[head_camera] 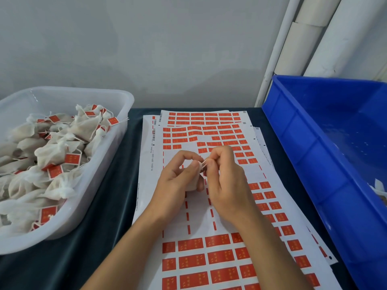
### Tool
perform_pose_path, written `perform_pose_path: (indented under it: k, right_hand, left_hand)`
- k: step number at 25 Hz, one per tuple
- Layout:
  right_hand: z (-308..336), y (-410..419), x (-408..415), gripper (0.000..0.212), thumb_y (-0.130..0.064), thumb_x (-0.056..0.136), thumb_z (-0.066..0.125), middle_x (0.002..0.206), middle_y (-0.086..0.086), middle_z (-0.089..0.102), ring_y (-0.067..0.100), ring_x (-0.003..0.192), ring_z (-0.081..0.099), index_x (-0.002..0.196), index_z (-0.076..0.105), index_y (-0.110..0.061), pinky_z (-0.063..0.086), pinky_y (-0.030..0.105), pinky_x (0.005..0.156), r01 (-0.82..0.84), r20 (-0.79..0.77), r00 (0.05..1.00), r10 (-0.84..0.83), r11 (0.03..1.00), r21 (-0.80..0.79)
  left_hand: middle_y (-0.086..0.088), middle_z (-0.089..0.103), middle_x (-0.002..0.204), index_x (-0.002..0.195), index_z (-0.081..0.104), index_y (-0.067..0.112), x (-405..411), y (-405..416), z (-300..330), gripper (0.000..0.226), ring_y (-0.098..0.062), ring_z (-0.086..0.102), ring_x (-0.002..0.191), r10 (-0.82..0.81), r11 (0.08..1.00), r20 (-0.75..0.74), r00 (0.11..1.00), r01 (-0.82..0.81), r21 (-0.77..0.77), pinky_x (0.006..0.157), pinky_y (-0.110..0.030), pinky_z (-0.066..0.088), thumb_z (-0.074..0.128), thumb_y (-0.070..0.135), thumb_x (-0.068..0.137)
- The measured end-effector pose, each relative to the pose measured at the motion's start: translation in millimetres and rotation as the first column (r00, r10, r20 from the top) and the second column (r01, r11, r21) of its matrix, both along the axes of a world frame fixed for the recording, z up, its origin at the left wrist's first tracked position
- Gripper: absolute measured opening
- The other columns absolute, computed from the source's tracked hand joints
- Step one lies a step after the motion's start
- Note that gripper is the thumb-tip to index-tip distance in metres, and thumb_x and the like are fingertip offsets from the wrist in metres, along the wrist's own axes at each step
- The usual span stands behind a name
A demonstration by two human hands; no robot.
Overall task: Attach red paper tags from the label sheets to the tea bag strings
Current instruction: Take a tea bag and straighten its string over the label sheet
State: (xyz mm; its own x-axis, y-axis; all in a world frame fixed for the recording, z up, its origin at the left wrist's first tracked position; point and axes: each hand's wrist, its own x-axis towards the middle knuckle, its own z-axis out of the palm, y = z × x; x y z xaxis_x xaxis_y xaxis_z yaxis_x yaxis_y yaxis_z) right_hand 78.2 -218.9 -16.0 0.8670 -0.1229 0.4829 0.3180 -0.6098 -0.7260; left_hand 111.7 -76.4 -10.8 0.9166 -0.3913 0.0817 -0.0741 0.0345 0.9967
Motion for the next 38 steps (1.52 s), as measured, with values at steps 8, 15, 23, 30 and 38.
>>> perform_pose_path:
  k: [8,15,23,30,38]
  right_hand:
    - [-3,-7,1,0.003,-0.044,0.105,0.030,0.079,-0.018,0.053,0.006,0.079,0.061,0.103,0.031,-0.042,0.050,0.009,0.059,0.226,0.061,0.973,-0.225,0.974,-0.020]
    - [-4,-3,-1,0.008,-0.047,0.102,0.032,0.085,-0.022,0.055,-0.005,0.086,0.062,0.105,0.031,-0.039,0.043,0.000,0.060,0.308,0.014,0.951,-0.309,0.950,0.044]
    - [-4,4,1,0.004,-0.041,0.104,0.033,0.088,-0.016,0.058,0.004,0.066,0.063,0.106,0.030,-0.040,0.047,0.011,0.055,0.441,0.024,0.897,-0.441,0.897,0.023]
    - [-2,-5,5,0.003,-0.037,0.106,0.045,0.099,-0.016,0.061,0.006,0.088,0.063,0.104,0.044,-0.034,0.054,0.021,0.073,0.404,-0.073,0.913,-0.402,0.915,0.008]
    - [3,-6,4,0.022,-0.022,0.098,0.068,0.093,-0.027,0.062,-0.006,0.101,0.060,0.093,0.056,-0.039,0.043,-0.001,0.079,0.235,-0.035,0.972,-0.232,0.965,0.115]
  left_hand:
    - [0.000,0.052,0.059,0.088,0.067,0.015,2,-2,3,0.017,-0.017,0.046,0.055,-0.032,0.999,-0.056,0.998,0.032,0.005,0.056,-0.029,0.041,0.060,0.015,0.104]
    - [-0.003,0.053,0.058,0.080,0.069,0.025,0,-3,6,0.018,-0.016,0.043,0.051,-0.086,0.995,-0.067,0.994,0.089,0.040,0.052,-0.026,0.041,0.065,0.030,0.097]
    - [0.004,0.053,0.055,0.087,0.069,0.032,-1,-6,2,0.020,-0.010,0.042,0.046,-0.122,0.983,-0.037,0.992,0.125,0.133,0.048,-0.020,0.041,0.054,0.041,0.097]
    - [-0.003,0.075,0.081,0.105,0.075,0.041,-1,1,1,0.025,-0.015,0.073,0.079,-0.139,0.978,-0.021,0.990,0.141,0.154,0.075,-0.020,0.059,0.051,0.037,0.098]
    - [-0.005,0.075,0.083,0.084,0.074,0.025,4,-1,1,0.024,-0.021,0.073,0.078,-0.006,0.995,-0.076,0.997,0.013,0.094,0.089,-0.042,0.061,0.061,0.030,0.103]
